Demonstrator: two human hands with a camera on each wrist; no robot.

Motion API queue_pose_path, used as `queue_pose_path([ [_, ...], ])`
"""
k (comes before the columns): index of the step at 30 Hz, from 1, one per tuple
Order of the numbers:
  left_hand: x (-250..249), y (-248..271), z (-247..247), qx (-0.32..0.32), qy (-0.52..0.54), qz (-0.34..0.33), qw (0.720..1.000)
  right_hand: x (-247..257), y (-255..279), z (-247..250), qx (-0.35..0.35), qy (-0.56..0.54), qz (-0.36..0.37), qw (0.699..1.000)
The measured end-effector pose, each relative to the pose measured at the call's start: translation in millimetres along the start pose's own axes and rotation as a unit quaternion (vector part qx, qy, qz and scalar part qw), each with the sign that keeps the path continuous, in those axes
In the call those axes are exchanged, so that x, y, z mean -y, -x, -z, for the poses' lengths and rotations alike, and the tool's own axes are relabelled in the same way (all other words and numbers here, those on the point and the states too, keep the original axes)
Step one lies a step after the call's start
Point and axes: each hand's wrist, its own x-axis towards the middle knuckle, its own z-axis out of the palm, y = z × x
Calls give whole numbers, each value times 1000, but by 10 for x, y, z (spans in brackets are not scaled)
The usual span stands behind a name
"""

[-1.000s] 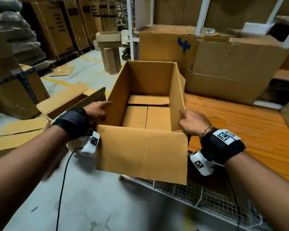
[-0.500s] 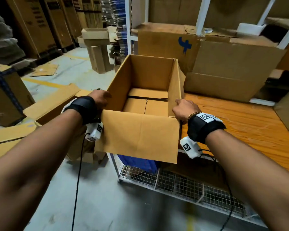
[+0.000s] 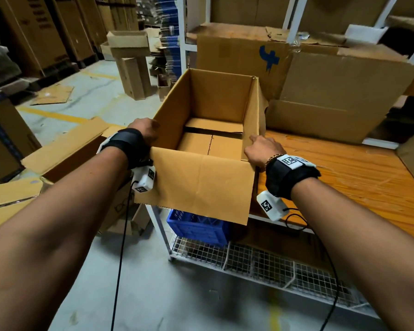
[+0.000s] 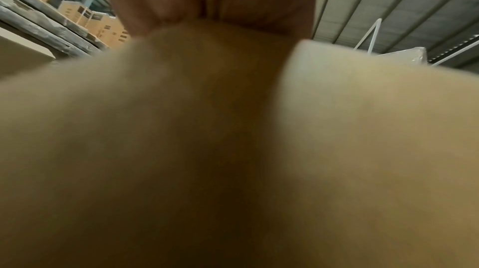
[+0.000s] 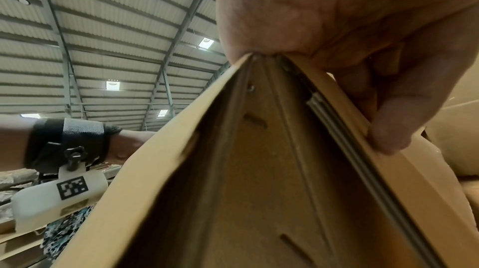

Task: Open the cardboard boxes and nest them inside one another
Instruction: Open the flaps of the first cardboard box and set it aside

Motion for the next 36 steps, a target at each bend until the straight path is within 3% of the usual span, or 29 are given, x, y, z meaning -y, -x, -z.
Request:
queue_pose_path([
  [6,101,91,44,-80,-65,-62,993,-112,0,35,-19,28,42,999],
  [9,85,262,62,-71,-147,-101,981,-132,43,68,-39,34,75,996],
  [12,62,435,33,-51,-172,-106,978,-146,137,48,-16,23,79,996],
  [17,62,633,-114,-11,-153,-79,985,-156,307,-64,9,38,104,994],
  [27,25,789,-130,-15,-158,-74,985,-146,444,-130,11,72,115,991],
  [31,-118,907,-124,-44,-164,-76,983,-238,471,-26,5,35,128,991],
  [36,-731,1180,-175,-99,-112,-139,979,-667,516,243,-27,19,122,992],
])
